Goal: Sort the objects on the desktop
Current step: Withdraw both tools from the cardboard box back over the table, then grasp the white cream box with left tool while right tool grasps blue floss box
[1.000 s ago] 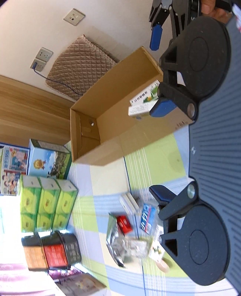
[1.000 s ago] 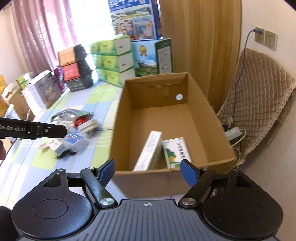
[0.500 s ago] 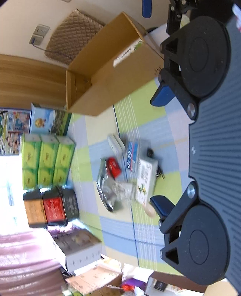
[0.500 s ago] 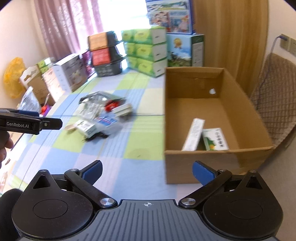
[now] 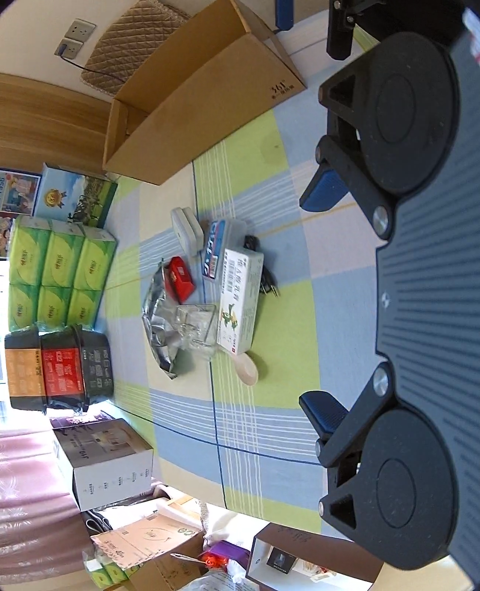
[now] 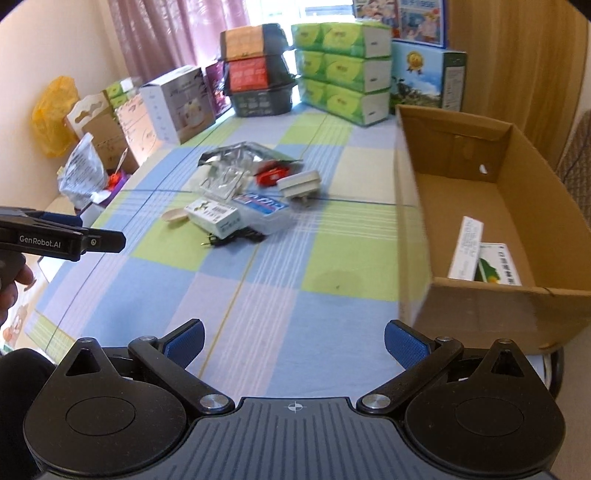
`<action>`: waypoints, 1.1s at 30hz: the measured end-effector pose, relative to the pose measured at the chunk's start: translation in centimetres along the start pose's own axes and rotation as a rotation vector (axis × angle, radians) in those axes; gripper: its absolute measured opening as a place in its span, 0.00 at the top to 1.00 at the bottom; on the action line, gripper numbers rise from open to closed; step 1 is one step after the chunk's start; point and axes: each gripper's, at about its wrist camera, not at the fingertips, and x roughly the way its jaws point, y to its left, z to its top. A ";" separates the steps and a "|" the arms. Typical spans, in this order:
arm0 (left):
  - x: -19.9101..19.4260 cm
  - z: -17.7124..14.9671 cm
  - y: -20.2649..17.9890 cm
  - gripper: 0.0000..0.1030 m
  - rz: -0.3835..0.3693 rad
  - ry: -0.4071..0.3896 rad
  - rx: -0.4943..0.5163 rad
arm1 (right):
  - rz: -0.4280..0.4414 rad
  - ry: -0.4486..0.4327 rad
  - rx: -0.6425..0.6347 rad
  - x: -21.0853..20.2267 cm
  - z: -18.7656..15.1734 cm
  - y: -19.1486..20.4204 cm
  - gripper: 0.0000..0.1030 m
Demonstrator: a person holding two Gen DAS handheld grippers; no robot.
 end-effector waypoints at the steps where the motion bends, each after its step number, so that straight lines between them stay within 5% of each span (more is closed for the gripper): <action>1: 0.2 0.0 0.2 0.02 -0.004 0.004 0.011 | 0.002 0.003 -0.007 0.3 0.1 0.1 0.02; 12: 3.6 1.1 1.3 0.02 -0.132 0.058 0.267 | 0.037 0.042 -0.149 4.0 2.4 0.4 0.02; 21: 7.5 3.2 0.7 0.10 -0.260 0.066 0.786 | 0.138 0.121 -0.410 8.4 7.1 1.1 0.03; 27: 11.5 3.2 0.3 0.25 -0.271 0.084 1.078 | 0.156 0.187 -0.549 12.4 9.5 2.3 0.30; 33: 14.7 4.1 -0.4 0.26 -0.321 0.095 1.202 | 0.191 0.238 -0.611 16.3 11.4 2.7 0.34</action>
